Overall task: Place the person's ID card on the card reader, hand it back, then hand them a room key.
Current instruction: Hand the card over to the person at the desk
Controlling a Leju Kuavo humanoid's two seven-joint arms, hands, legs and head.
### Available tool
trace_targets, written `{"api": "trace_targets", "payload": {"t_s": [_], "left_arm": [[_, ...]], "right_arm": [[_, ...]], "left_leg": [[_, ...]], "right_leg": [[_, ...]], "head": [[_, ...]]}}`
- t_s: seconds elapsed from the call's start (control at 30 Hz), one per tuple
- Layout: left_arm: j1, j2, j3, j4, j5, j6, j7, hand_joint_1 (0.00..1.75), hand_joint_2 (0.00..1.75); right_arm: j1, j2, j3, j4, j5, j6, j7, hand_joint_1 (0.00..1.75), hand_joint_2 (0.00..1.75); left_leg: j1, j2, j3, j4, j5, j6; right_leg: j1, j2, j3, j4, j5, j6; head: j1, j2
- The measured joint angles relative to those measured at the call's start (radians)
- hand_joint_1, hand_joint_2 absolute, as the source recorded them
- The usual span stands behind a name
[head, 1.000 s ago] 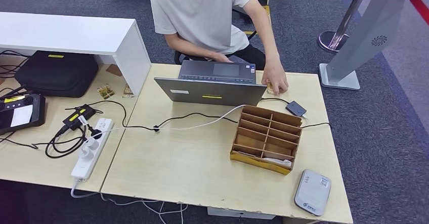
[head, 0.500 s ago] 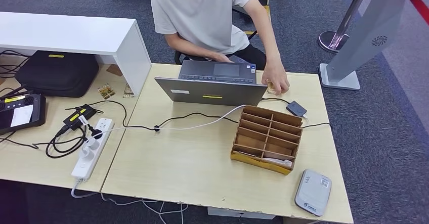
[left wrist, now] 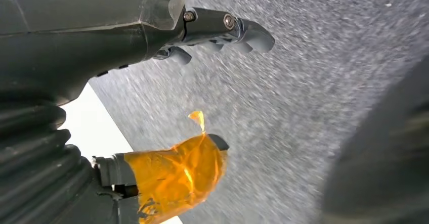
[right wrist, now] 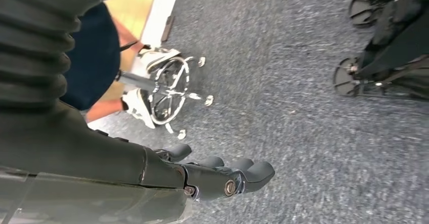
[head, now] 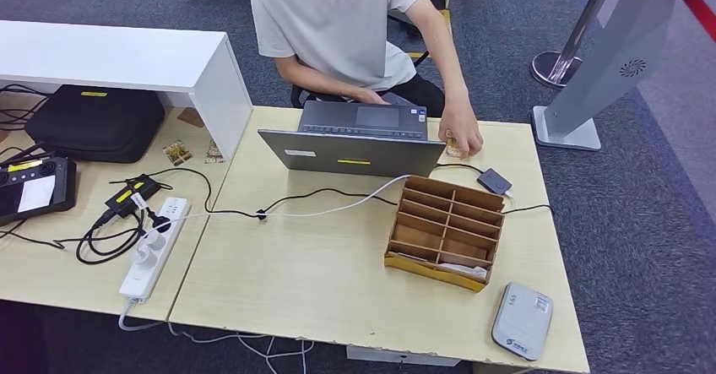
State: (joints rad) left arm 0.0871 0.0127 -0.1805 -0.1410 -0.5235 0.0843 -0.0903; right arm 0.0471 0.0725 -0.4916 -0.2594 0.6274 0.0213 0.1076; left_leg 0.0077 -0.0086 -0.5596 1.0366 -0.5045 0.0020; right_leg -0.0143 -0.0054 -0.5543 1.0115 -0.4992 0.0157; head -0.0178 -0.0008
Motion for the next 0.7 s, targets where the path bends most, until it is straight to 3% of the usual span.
{"api": "trace_targets", "payload": {"t_s": [0.13, 0.27, 0.43, 0.57, 0.7], "left_arm": [[0.005, -0.003, 0.024, -0.029, 0.083, -0.013, 0.013, 0.0, 1.75], [0.015, -0.003, 0.048, -0.062, 0.167, -0.025, 0.024, 0.0, 1.75], [0.026, -0.004, 0.078, -0.105, 0.27, -0.041, 0.039, 0.0, 1.75], [0.035, -0.004, 0.101, -0.139, 0.35, -0.053, 0.053, 0.0, 0.0], [0.043, -0.005, 0.122, -0.171, 0.433, -0.066, 0.066, 0.0, 0.0]], "right_arm": [[0.015, -0.007, 0.071, -0.02, -0.099, -0.001, -0.016, 0.0, 0.0], [0.03, -0.015, 0.143, -0.039, -0.199, -0.004, -0.033, 0.0, 1.75], [0.048, -0.027, 0.234, -0.062, -0.323, -0.011, -0.054, 0.0, 1.75], [0.062, -0.036, 0.302, -0.079, -0.418, -0.015, -0.069, 0.0, 1.75], [0.075, -0.044, 0.367, -0.096, -0.518, -0.018, -0.086, 0.0, 1.75]], "left_leg": [[0.0, 0.0, 0.0, 0.0, 0.0, 0.0], [0.0, 0.0, 0.0, 0.0, 0.0, 0.0], [0.0, 0.0, 0.0, 0.0, 0.0, 0.0], [0.0, 0.0, 0.0, 0.0, 0.0, 0.0], [0.0, 0.0, 0.0, 0.0, 0.0, 0.0]], "right_leg": [[0.0, 0.0, 0.0, 0.0, 0.0, 0.0], [0.0, 0.0, 0.0, 0.0, 0.0, 0.0], [0.0, 0.0, 0.0, 0.0, 0.0, 0.0], [0.0, 0.0, 0.0, 0.0, 0.0, 0.0], [0.0, 0.0, 0.0, 0.0, 0.0, 0.0]], "head": [[0.0, 0.0], [0.0, 0.0], [0.0, 0.0], [0.0, 0.0], [0.0, 0.0]]}}
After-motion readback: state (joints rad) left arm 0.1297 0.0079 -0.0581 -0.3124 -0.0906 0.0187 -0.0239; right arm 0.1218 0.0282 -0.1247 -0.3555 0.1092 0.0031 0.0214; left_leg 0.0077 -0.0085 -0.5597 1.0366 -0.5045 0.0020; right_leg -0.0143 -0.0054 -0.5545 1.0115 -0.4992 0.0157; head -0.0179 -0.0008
